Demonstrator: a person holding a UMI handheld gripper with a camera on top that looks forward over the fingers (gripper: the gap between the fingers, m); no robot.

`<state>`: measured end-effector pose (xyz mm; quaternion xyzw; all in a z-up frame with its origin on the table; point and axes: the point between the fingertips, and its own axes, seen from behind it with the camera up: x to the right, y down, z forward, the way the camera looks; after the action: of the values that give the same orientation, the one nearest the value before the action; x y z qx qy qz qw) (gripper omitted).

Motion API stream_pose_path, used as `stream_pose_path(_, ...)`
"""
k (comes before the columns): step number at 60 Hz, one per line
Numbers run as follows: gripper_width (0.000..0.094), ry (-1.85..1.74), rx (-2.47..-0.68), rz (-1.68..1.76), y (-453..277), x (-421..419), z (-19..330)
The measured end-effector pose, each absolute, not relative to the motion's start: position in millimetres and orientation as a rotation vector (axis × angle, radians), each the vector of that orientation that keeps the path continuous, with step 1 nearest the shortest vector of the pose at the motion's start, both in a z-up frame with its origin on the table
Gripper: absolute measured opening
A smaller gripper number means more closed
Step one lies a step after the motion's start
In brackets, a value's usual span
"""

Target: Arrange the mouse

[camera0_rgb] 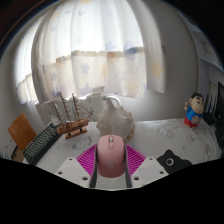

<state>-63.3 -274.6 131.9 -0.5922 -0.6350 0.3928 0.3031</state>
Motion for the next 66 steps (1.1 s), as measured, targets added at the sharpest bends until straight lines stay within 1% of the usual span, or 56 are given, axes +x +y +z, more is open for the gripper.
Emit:
stream_pose_path(3,0.0399,-1.652,-1.569,1.038,-241.8,-60.2,149.7)
stream_pose_path(6,0.0399,-1.621,-1.573,0.999,-204.0,-58.0,158.3)
stream_pose_path(8,0.0399,-1.599,-1.590,0.980,-178.7,-55.3,158.7)
stream_pose_path(11,0.0397,-1.582,-1.623,0.941,-141.9,-49.8,149.6)
stream_pose_path(17,0.0400,-1.579,-1.665,0.838,-73.1,-37.3,109.8)
stream_pose_path(21,0.0399,-1.606,-1.699,0.777,-39.3,-23.9,70.3)
stream_pose_path(28,0.0400,-1.640,-1.766,0.720,-9.7,-1.8,8.2)
stream_pose_path(31,0.0401,-1.653,-1.794,0.688,-3.1,5.9,-11.4)
stream_pose_path(33,0.0438,-1.665,-1.809,0.704,-4.6,8.9,-17.5)
stream_pose_path(36,0.0502,-1.652,-1.797,0.720,-4.6,7.3,-14.6)
stream_pose_path(38,0.0561,-1.667,-1.808,0.697,-3.5,10.3,-14.5)
stream_pose_path(39,0.0625,-1.671,-1.812,0.684,-2.3,12.0,-12.2)
stream_pose_path(40,0.0710,-1.671,-1.811,0.681,-1.7,12.9,-7.3)
stream_pose_path(41,0.0819,-1.665,-1.807,0.683,-1.2,13.1,-0.7)
stream_pose_path(42,0.0876,-1.656,-1.804,0.686,-0.9,13.1,5.7)
stream_pose_path(43,0.0841,-1.651,-1.798,0.687,-1.8,13.4,12.8)
stream_pose_path(44,0.0827,-1.651,-1.795,0.690,-3.0,15.7,20.5)
stream_pose_path(48,0.0853,-1.678,-1.794,0.705,-15.3,31.6,50.4)
stream_pose_path(57,0.0850,-1.743,-1.780,0.728,-45.1,86.2,119.7)
stream_pose_path(61,0.0849,-1.761,-1.764,0.706,-50.5,113.8,143.5)
stream_pose_path(66,0.0850,-1.767,-1.776,0.689,-59.6,142.6,160.2)
